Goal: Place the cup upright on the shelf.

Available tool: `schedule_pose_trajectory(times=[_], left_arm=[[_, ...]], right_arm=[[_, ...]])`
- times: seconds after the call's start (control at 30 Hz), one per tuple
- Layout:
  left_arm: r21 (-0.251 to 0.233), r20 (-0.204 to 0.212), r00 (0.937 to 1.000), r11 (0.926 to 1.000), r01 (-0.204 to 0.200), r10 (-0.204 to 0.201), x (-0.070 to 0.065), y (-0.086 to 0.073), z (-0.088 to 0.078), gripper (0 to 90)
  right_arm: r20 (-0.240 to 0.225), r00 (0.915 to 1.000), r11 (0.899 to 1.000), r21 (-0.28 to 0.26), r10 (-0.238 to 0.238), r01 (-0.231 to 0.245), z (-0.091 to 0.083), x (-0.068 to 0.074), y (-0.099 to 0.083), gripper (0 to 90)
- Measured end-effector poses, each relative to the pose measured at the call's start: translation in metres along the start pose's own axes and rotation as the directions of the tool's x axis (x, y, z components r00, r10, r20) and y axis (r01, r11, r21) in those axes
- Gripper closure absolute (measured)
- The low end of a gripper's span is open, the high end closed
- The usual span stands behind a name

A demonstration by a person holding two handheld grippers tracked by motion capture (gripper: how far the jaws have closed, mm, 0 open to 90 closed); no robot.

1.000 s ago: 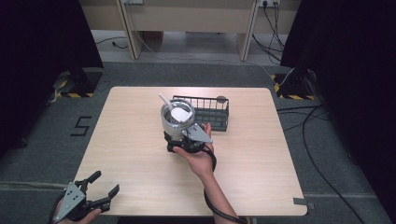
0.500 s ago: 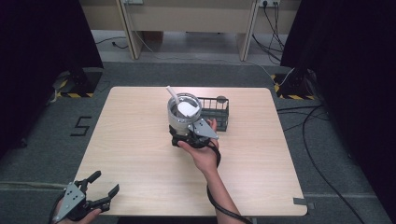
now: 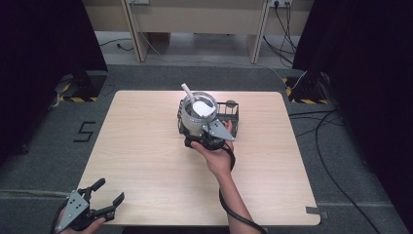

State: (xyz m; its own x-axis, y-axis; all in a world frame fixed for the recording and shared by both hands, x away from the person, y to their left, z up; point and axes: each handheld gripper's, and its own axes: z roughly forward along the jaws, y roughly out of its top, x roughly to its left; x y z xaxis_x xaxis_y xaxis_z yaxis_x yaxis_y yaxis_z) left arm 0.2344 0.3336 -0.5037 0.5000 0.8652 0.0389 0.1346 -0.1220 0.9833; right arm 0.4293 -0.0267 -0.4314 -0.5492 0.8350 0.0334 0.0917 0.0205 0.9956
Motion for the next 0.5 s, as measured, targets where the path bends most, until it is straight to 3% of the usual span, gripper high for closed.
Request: schedule_pose_trajectory(times=[0.5], left_arm=[[-0.005, 0.001, 1.0, 1.0, 0.005, -0.005, -0.0008, 0.0, 0.0006, 16.1]], right_arm=[[0.026, 0.9996, 1.0, -0.009, 0.011, -0.011, 0.0004, -0.0093, 0.0091, 9.8]])
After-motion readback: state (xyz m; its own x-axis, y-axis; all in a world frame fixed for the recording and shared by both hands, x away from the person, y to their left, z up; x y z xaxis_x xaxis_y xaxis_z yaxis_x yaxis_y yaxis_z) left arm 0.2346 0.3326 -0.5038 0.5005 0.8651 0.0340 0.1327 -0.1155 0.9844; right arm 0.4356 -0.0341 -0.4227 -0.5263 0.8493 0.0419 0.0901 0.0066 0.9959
